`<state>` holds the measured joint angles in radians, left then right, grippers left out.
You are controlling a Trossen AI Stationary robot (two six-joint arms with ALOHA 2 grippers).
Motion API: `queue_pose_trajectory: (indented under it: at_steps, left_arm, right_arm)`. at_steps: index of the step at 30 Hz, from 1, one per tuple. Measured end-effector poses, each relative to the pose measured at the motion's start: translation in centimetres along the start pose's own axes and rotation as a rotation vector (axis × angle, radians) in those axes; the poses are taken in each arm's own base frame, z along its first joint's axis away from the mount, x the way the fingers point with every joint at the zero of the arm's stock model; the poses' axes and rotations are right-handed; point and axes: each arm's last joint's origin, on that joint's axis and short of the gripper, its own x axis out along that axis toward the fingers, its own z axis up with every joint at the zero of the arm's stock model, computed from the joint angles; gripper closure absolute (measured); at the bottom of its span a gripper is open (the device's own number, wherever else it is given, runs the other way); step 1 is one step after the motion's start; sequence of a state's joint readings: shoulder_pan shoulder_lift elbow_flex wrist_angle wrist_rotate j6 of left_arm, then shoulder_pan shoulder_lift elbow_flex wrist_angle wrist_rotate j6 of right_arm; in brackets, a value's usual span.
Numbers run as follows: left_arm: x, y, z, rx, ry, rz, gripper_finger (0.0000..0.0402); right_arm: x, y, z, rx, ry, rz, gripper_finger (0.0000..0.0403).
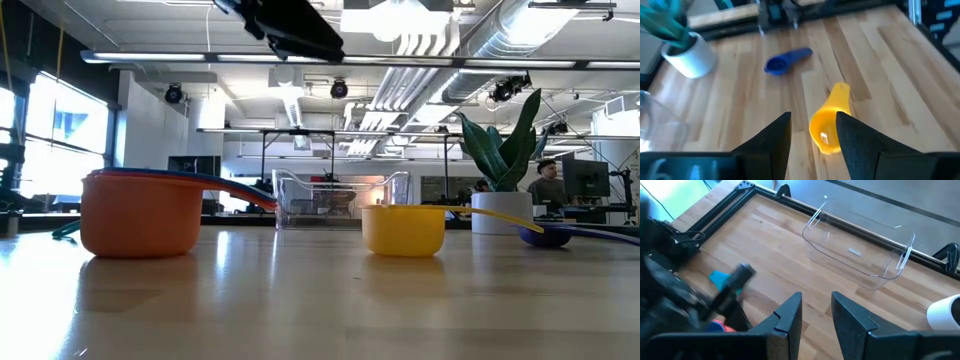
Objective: Nest measuring cups in basket
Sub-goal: Stack the yellow measuring cup on top of the blue measuring cup
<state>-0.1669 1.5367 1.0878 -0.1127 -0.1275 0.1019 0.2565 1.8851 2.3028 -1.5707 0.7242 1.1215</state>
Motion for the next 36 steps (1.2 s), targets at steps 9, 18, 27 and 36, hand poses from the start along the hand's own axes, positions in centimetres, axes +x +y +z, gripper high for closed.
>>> queue_pose_trajectory:
  at_steps: [9,18,27,36]
  left_arm:
    - [3.5,-1.3,-1.4,0.112,0.016,-0.033,0.0261]
    - [6.6,-2.4,-3.0,0.177,0.027,-0.072,0.0261]
    - [9.1,-4.1,-3.9,0.250,0.076,-0.114,0.0261]
    - [10.2,-5.1,-4.4,0.271,0.139,-0.142,0.0261]
  right_arm:
    - [0.0,0.0,0.1,0.055,-0.031,-0.009,0.0306]
    - [0.0,0.0,0.2,0.060,-0.043,-0.012,0.0306]
    - [0.0,0.0,0.2,0.082,-0.043,-0.013,0.0306]
    - [0.0,0.0,0.2,0.083,-0.041,-0.012,0.0306]
